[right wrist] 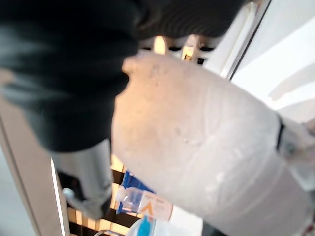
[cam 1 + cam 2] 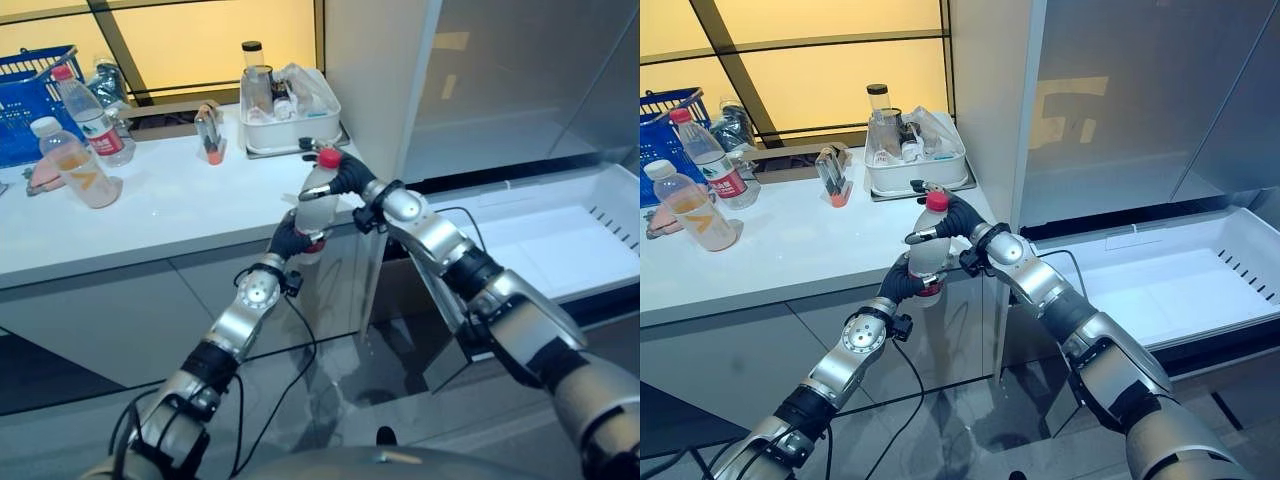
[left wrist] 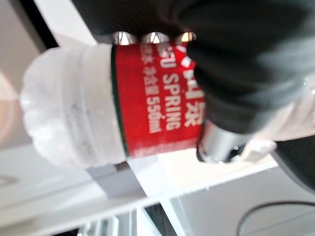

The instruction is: Take the drinks into the refrigerator

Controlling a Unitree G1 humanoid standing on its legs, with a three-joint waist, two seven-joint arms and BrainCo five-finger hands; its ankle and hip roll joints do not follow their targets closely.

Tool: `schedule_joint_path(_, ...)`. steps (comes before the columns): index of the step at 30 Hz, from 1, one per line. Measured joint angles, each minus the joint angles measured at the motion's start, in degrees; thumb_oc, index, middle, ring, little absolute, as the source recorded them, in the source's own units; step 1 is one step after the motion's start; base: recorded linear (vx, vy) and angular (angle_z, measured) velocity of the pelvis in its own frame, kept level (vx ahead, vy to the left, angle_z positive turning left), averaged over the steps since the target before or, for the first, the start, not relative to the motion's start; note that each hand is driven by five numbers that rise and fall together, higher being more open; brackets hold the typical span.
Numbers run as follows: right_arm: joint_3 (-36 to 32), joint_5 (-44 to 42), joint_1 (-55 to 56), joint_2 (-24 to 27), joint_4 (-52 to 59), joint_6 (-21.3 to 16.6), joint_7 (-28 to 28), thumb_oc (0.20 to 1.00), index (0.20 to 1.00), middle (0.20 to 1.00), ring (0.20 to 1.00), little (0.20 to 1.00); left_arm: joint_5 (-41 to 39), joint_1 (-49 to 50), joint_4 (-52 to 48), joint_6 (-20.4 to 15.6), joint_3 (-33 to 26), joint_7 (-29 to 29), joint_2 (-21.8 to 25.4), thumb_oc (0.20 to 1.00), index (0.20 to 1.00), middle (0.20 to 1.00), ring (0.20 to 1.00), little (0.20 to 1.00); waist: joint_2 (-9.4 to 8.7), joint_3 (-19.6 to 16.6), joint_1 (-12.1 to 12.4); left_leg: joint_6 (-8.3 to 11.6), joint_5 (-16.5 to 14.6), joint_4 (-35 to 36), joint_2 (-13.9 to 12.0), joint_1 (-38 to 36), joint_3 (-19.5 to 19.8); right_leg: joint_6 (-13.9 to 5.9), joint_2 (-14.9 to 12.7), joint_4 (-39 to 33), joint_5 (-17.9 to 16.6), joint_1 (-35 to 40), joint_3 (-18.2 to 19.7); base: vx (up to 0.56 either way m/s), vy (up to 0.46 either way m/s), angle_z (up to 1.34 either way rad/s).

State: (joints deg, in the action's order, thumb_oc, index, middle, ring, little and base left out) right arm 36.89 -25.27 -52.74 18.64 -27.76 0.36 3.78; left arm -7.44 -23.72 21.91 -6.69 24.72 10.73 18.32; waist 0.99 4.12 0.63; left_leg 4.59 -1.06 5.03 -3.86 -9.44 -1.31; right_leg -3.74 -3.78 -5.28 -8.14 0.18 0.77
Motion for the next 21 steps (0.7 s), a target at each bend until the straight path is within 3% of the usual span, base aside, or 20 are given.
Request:
schedule_joint_path(7,0.1,-2.0,-0.1,-2.0,-1.5,0.1,-1.4,1.0,1.0,1.0,1.0,1.0,1.4,-1.7,2.7,0.0,1.4,2.2,-0.3,0.2,0.2,0.2,0.2,0.2,-0.71,-1.4,0.0,0.01,0.0,0.0,0.0,0.0,0.0,0.0,0.0,0.0,0.0,0.0,0.0,0.0,0.0,0.0)
schedule_joint_path(8,0.2,-2.0,-0.1,-2.3,-1.5,0.1,-1.5,0.63,0.63,0.63,0.63,0.63,2.2,-1.8,2.8,0.0,1.4,2.3,0.0,0.2,0.2,0.2,0.2,0.2,-0.82,-1.8,0.0,0.01,0.0,0.0,0.0,0.0,-0.1,0.0,0.0,0.0,0.0,0.0,0.0,0.0,0.0,0.0)
schedule_joint_path(9,0.2,-2.0,-0.1,-2.3,-1.6,0.1,-1.6,0.2,0.2,0.2,0.2,0.2,2.2,-2.0,2.9,0.0,1.4,2.3,0.3,0.2,0.2,0.2,0.2,0.2,-0.87,-1.9,-0.1,0.01,0.0,0.0,0.1,0.0,-0.1,0.0,0.0,0.0,0.0,0.0,0.0,0.0,0.0,0.0)
schedule_joint_path(21,0.0,-2.6,-0.1,-3.4,-1.6,-0.2,-3.6,0.2,0.2,0.2,0.2,0.2,2.1,-2.7,4.2,0.1,1.5,5.2,-0.8,0.2,0.2,0.2,0.2,0.2,-1.0,-2.7,-0.1,0.01,0.0,0.0,0.2,-0.1,-0.1,-0.04,-0.1,0.0,0.0,0.0,0.1,0.0,0.0,0.0)
